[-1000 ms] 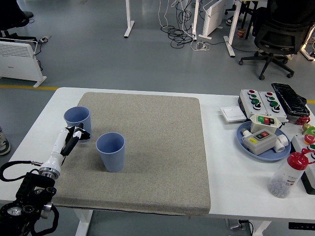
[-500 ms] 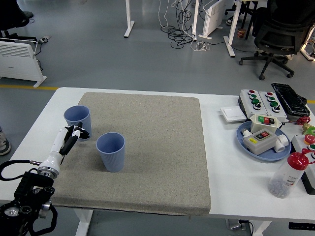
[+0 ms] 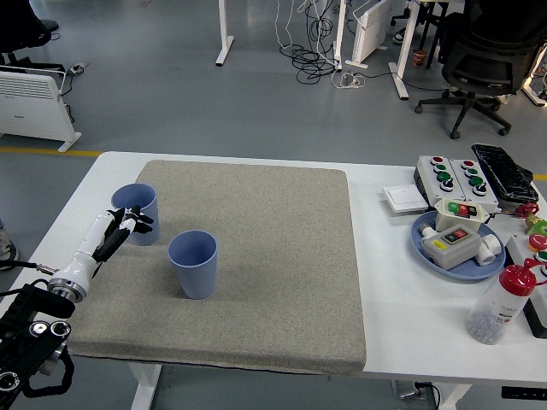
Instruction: Push cup pick cup insert cup
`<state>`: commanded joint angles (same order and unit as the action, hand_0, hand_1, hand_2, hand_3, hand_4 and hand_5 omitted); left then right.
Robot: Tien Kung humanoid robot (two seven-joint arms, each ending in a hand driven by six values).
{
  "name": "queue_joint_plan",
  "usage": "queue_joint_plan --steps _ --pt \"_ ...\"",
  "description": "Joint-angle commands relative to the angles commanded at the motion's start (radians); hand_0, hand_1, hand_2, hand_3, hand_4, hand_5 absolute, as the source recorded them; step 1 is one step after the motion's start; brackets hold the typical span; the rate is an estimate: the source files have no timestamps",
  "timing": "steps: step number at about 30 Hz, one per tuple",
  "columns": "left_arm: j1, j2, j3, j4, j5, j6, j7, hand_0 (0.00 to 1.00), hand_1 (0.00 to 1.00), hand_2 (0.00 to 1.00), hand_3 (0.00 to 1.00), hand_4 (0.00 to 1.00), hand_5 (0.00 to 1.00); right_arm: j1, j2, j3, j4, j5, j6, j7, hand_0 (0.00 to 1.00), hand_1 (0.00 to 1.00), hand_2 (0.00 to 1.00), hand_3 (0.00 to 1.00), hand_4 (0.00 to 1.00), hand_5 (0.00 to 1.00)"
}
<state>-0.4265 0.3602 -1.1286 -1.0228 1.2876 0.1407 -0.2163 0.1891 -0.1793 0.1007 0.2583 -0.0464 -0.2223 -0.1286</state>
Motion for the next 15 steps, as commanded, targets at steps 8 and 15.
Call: queue_joint_plan --steps 8,15 --pt "-0.002 0.039 -0.037 -0.189 0.183 -0.025 0.129 0.662 0.684 0.657 0.652 0.736 0.998 -0.003 0.000 0.000 0.000 0.001 0.000 -0.001 0.741 0.665 0.668 0.562 0.084 0.486" --pt "-0.075 0.067 0.015 -0.305 0.404 -0.152 0.249 0.726 0.768 0.761 0.789 0.802 0.987 -0.006 0.000 0.006 0.000 -0.008 0.000 -0.004 0.741 0.665 0.669 0.562 0.083 0.486"
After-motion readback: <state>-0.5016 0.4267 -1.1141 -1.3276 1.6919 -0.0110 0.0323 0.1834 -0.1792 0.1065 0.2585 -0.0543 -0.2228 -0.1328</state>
